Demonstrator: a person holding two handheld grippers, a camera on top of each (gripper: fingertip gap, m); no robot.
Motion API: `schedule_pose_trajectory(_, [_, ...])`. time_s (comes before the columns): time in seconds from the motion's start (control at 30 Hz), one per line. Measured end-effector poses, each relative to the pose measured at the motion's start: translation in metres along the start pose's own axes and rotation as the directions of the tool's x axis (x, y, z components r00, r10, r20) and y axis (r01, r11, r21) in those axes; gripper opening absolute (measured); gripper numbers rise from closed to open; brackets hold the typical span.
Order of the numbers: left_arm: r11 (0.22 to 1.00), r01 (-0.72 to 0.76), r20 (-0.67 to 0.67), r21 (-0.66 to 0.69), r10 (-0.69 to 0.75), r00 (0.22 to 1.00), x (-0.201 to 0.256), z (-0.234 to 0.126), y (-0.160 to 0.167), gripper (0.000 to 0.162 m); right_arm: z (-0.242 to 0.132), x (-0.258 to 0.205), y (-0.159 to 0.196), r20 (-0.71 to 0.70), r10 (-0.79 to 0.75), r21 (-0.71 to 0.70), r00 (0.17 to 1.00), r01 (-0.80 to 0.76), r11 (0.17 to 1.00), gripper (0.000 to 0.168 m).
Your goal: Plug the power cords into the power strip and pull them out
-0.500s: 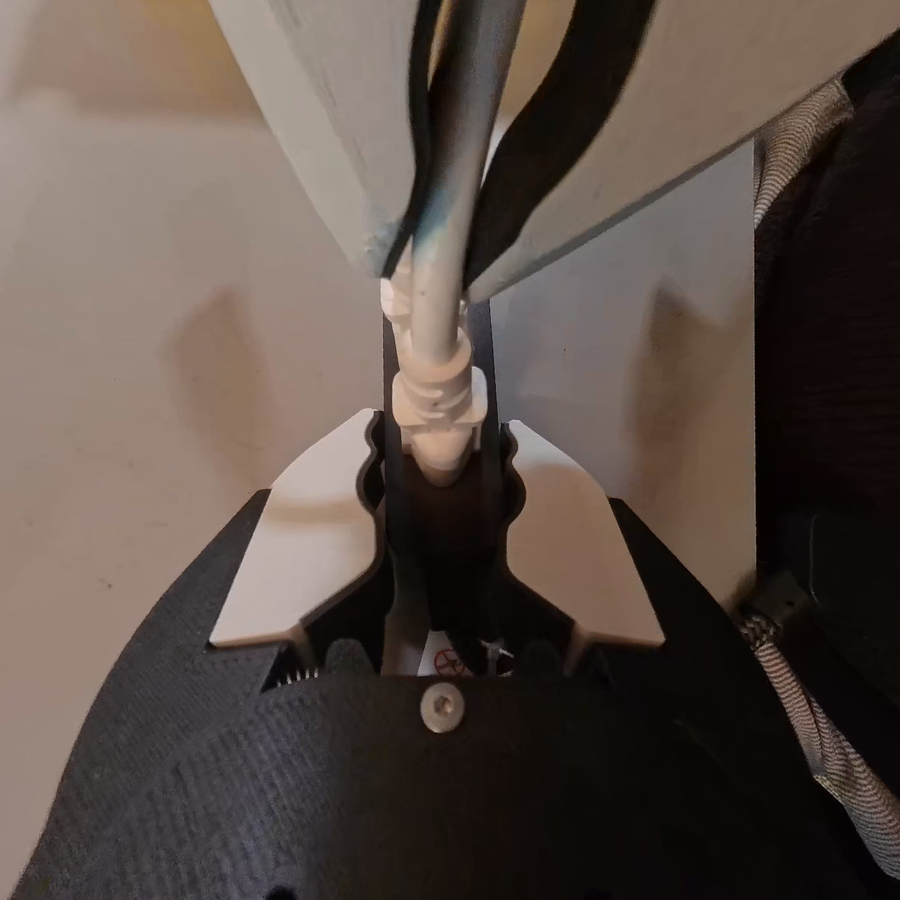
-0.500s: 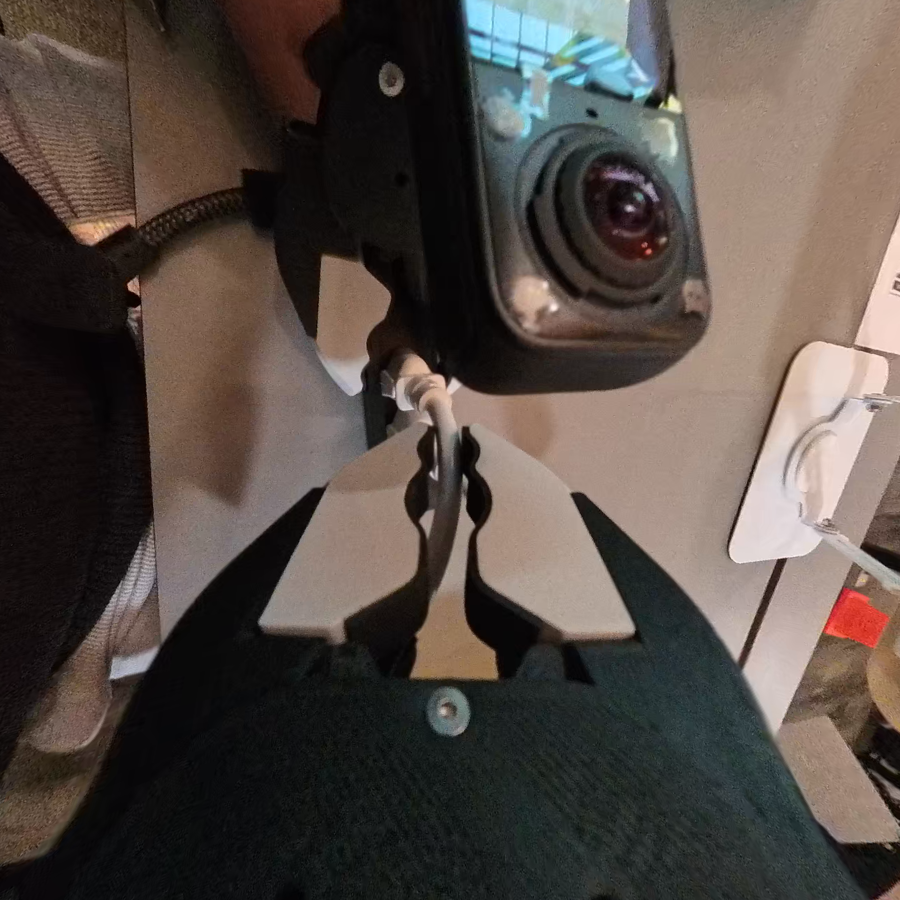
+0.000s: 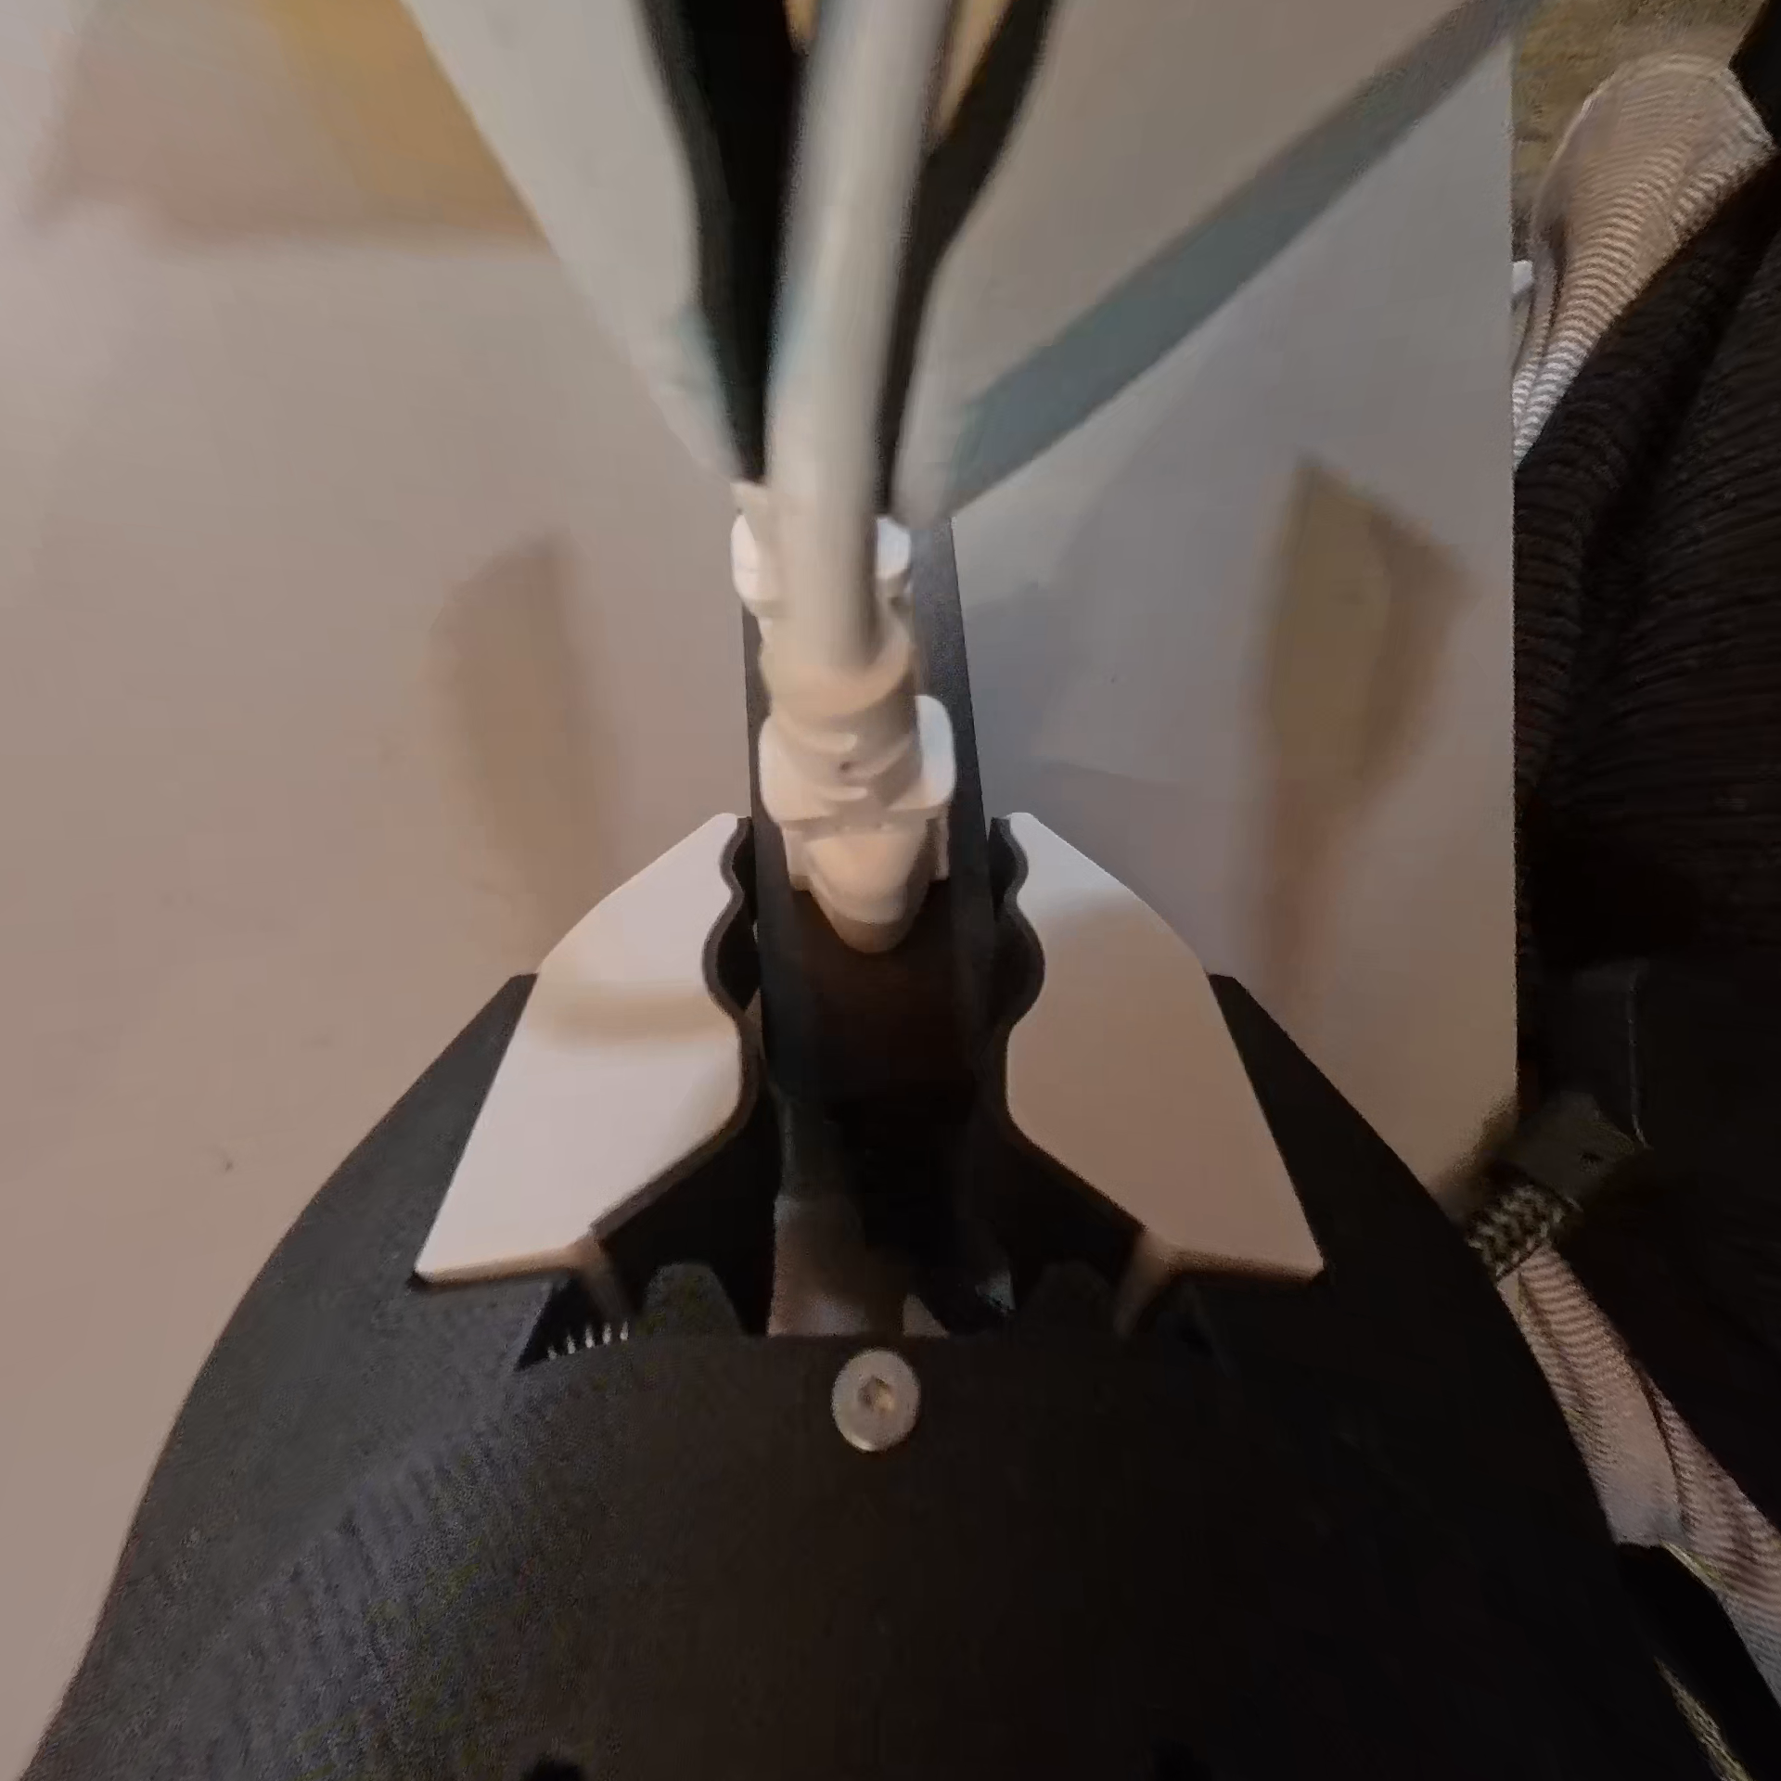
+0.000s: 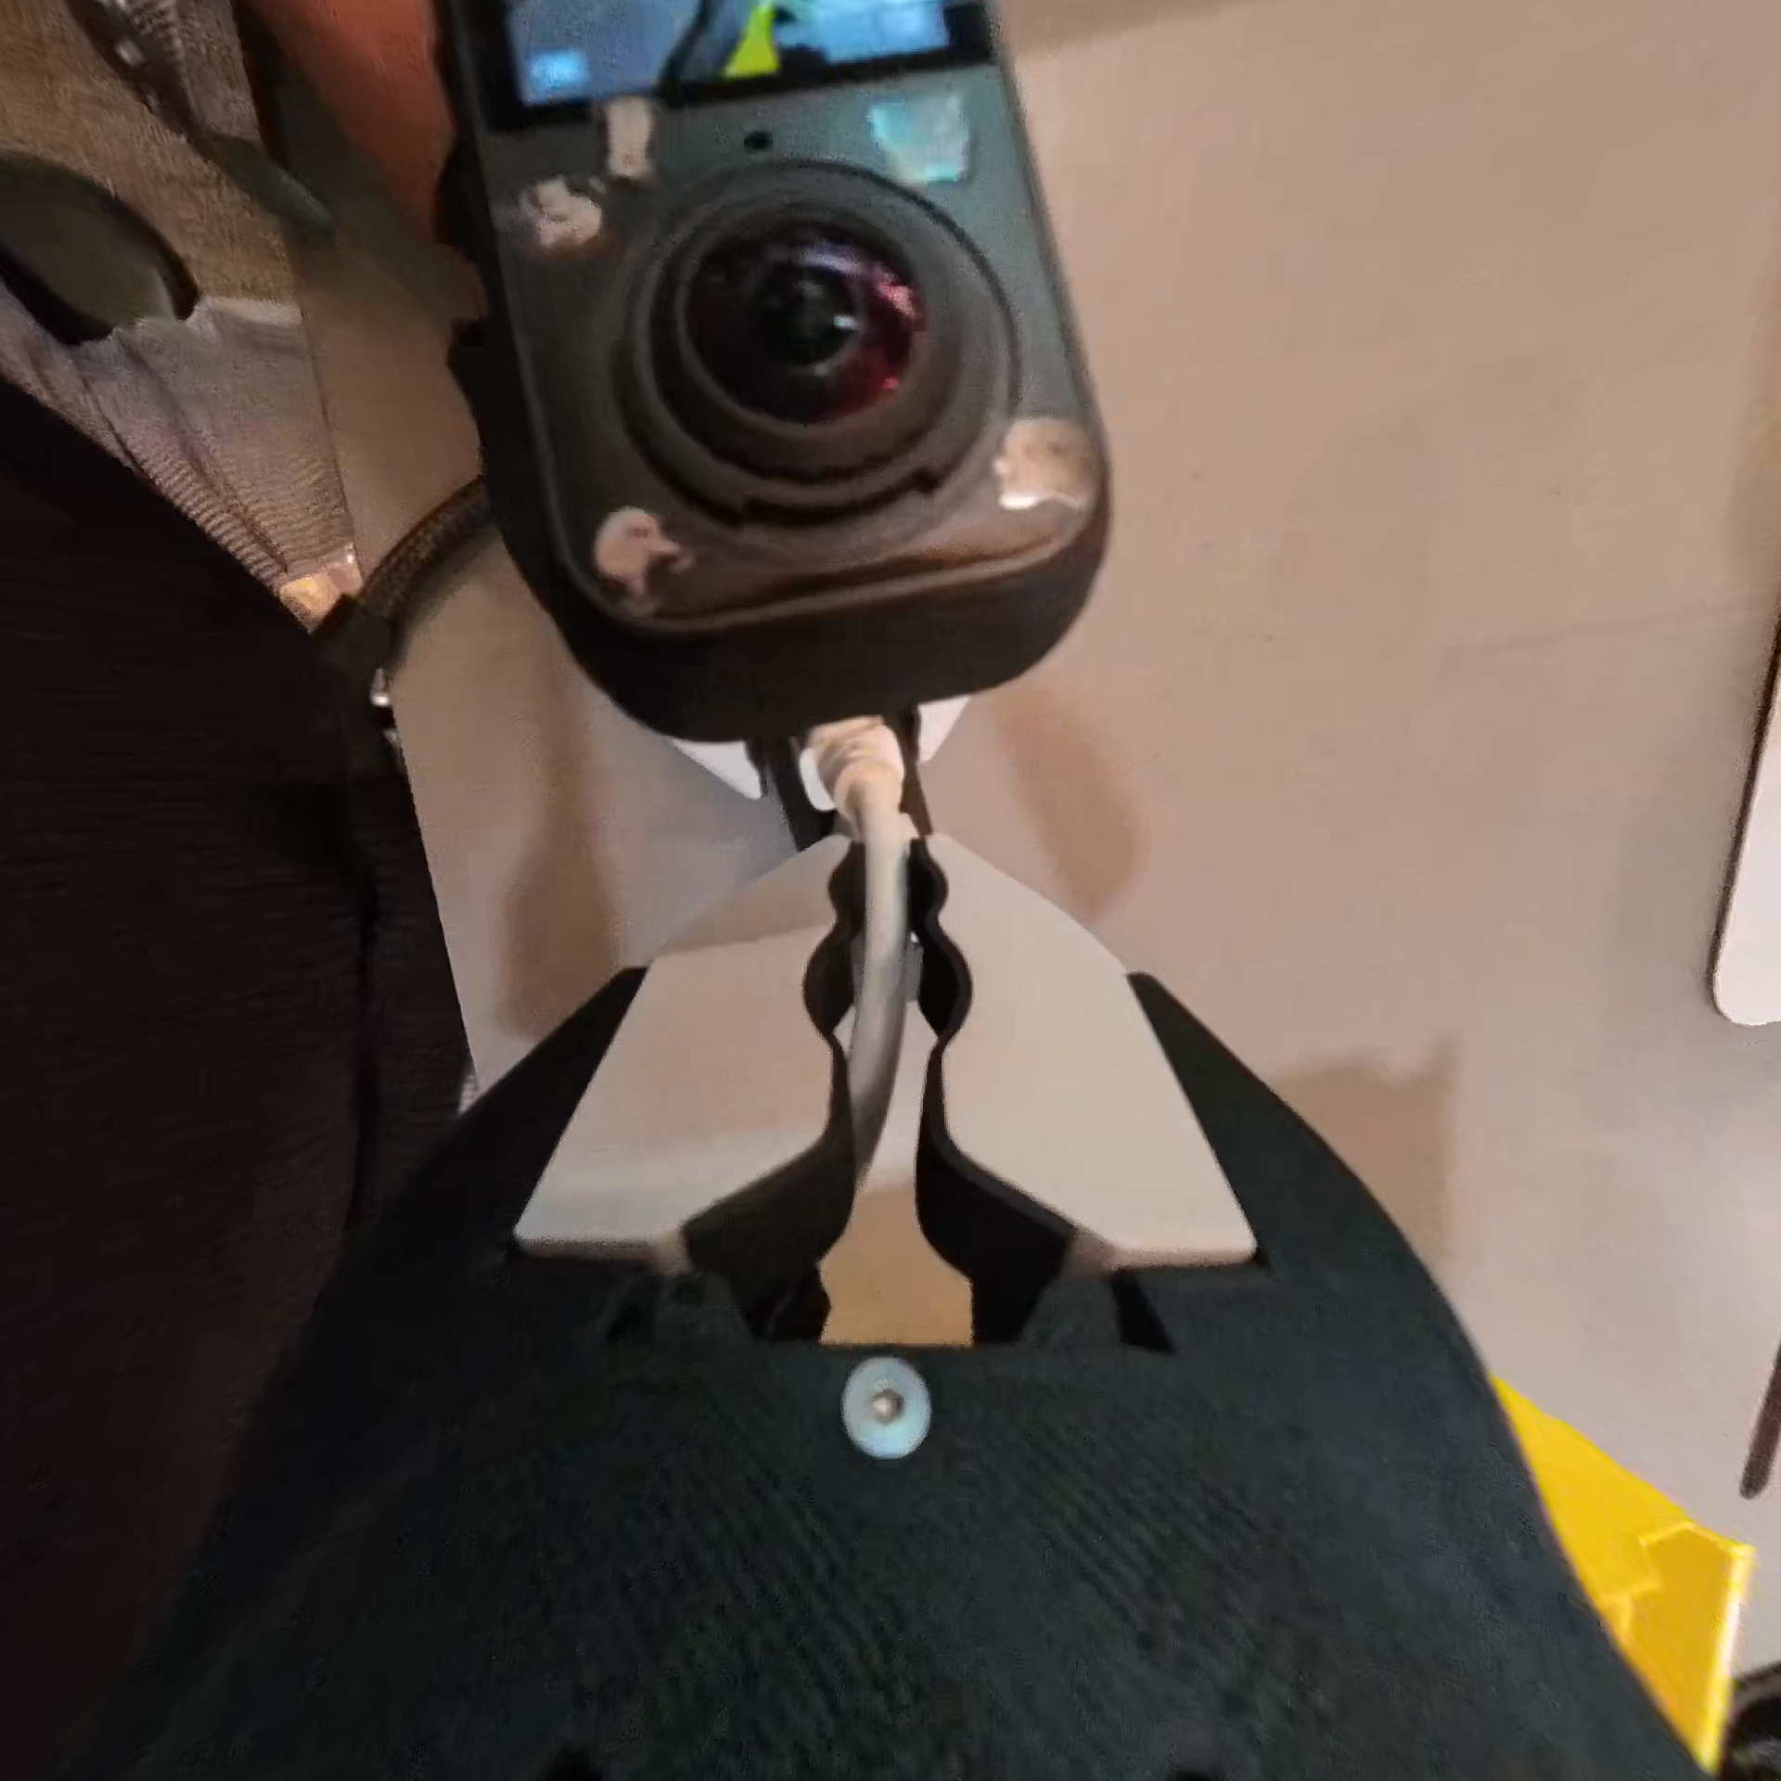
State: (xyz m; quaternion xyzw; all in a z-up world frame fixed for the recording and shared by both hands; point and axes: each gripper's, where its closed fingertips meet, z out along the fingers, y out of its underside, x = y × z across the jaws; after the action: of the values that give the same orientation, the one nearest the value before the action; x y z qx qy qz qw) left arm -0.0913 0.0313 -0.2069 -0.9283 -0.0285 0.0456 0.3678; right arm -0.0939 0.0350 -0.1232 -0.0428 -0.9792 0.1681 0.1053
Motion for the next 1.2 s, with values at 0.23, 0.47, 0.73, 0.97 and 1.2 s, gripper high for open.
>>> schedule_pose_trajectory(0.23, [0.999,0.036,0.048,0.008,-0.037,0.998,-0.006,0.001,-0.002,0.049,-0.006,-0.014,0.003,0.017,-0.004,0.008,1.0,0.004,1.0,0.009])
schedule_pose_trajectory(0.47, [0.997,0.079,-0.029,-0.017,-0.08,0.996,0.005,0.004,-0.001,0.05,-0.001,0.007,-0.002,0.001,0.105,0.107,0.994,-0.105,0.989,0.01])
schedule_pose_trajectory(0.73, [0.993,0.116,0.089,0.003,-0.116,0.989,-0.01,0.003,-0.002,0.05,-0.009,-0.008,0.006,0.101,0.118,0.105,0.988,-0.129,0.986,0.01])
schedule_pose_trajectory(0.97, [0.974,0.226,-0.011,0.003,-0.226,0.974,-0.005,0.005,-0.003,0.05,-0.005,0.008,0.003,0.167,0.237,0.199,0.957,-0.268,0.943,0.009])
schedule_pose_trajectory(1.2, [0.98,0.201,0.005,-0.008,-0.201,0.98,-0.007,0.006,-0.002,0.05,-0.004,0.003,0.004,0.072,0.107,0.127,0.992,-0.115,0.985,0.009])
